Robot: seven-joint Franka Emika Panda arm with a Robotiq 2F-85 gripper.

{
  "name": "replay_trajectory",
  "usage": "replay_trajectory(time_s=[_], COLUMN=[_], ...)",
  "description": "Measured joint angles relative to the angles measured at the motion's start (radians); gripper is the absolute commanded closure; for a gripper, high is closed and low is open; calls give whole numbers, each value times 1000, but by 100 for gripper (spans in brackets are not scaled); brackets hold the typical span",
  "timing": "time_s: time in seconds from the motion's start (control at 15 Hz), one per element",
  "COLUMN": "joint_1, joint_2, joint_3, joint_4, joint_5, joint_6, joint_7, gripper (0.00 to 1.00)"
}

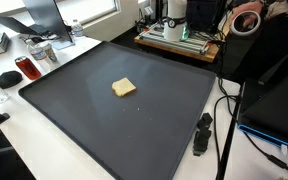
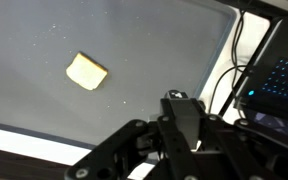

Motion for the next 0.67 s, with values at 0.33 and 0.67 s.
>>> replay_trajectory(time_s=[0.33,0.67], joint_1=[-15,-13], joint_2=[72,61], joint_3=[17,17], joint_4=[49,46], joint_5=[-64,-64], joint_6=[-1,-1], joint_7=[45,45], gripper=[78,95])
